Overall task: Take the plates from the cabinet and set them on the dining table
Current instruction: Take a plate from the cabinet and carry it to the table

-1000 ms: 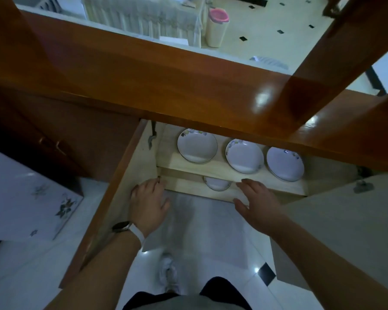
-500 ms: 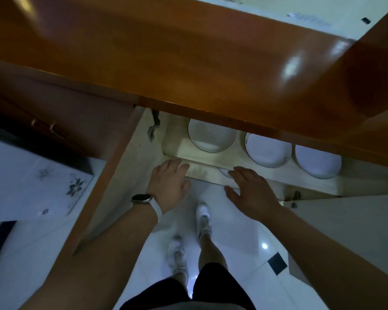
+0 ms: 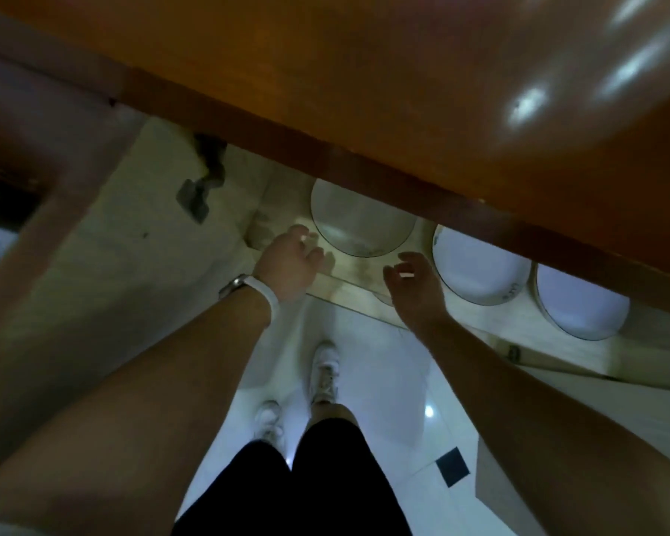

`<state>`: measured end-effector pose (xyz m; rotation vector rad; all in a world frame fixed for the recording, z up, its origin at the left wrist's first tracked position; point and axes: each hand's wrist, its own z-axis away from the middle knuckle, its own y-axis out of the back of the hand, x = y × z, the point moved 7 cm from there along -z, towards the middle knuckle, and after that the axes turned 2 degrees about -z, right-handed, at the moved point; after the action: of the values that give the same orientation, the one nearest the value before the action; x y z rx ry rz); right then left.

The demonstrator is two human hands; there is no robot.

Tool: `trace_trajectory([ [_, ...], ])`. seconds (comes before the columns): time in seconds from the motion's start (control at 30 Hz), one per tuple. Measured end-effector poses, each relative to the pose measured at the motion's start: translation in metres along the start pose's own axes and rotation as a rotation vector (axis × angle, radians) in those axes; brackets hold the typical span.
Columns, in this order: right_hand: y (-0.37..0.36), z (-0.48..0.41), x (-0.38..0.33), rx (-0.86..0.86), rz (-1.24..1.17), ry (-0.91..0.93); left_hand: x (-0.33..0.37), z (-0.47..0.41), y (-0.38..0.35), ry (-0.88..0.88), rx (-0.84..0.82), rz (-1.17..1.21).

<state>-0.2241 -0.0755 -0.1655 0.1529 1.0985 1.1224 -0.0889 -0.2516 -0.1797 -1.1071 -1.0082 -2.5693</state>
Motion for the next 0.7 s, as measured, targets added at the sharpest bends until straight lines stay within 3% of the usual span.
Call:
trace_trajectory([
  [0.23, -0.017, -0.061, 0.024, 0.052, -0.34, -0.145, -0.022, -0.053, -0.023, 0.199, 0.085, 0.441],
  [0.43, -0.031, -0.092, 0.022, -0.011, -0.551, -0.14, -0.009, -0.074, -0.028, 0.088, 0.028, 0.402],
  [0.7, -0.034, -0.106, 0.018, 0.034, -0.56, -0.138, -0.005, -0.085, -0.03, 0.031, 0.134, 0.295],
])
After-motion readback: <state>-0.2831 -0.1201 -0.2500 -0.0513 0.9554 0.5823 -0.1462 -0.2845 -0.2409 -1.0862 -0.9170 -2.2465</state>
